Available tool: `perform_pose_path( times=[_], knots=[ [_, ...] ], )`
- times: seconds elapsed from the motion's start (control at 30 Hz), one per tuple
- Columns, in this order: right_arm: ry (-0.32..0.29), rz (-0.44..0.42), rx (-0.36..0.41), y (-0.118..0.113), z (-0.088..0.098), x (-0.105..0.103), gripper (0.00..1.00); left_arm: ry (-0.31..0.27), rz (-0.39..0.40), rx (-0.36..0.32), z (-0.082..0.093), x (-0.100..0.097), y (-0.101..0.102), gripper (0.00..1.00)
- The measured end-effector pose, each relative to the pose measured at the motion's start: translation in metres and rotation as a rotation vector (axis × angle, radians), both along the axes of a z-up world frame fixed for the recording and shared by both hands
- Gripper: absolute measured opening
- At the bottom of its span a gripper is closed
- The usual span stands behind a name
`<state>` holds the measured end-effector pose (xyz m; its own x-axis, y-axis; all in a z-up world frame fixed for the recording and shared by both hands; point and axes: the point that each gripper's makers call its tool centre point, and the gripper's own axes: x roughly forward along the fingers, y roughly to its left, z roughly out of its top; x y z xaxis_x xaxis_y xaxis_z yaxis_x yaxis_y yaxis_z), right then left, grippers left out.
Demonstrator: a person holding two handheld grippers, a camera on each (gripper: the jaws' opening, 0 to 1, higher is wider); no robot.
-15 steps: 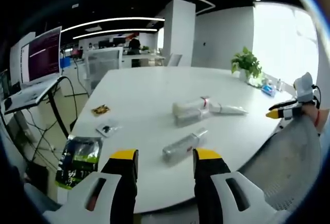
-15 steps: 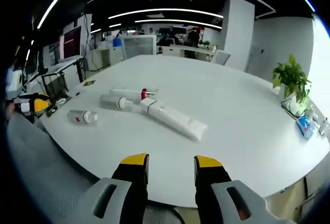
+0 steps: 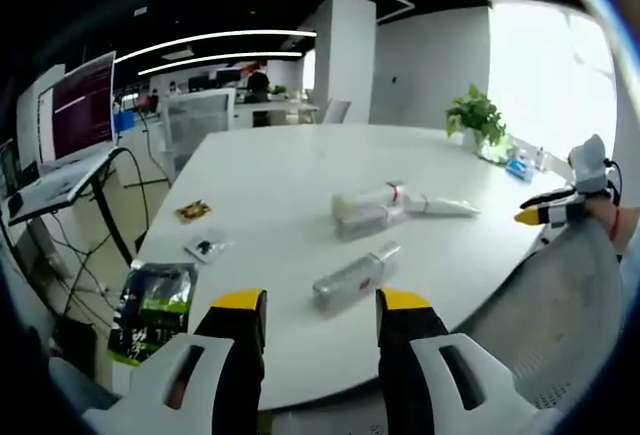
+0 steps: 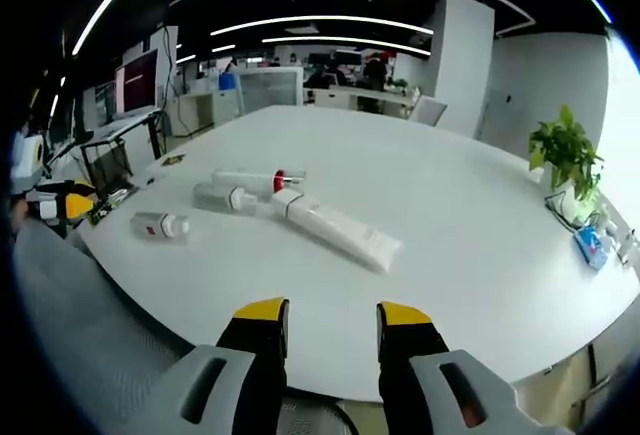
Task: Arrange the skincare products in the storage area until every visible bottle or jar stands upright without overlapping.
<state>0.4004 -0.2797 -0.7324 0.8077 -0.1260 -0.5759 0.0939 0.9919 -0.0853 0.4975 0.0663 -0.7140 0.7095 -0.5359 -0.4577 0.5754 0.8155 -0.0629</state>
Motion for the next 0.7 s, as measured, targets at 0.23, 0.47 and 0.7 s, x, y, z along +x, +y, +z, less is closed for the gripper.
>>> perform_pose_path(
  times=[0.23, 0.47, 0.7],
  knots=[
    [-0.002, 0.033, -0.014, 0.004, 0.002, 0.002, 0.28, -0.005, 0.022, 0.052, -0.003, 0.003, 0.004, 0.42],
    [-0.065, 0.056, -0.014, 0.009, 0.012, 0.008, 0.28, 0.003, 0.031, 0.027, -0.002, 0.005, 0.006, 0.39],
    [-0.043, 0.142, -0.041, 0.019, 0.01, 0.011, 0.26, 0.018, 0.041, 0.053, -0.007, 0.006, 0.008, 0.4]
  ],
)
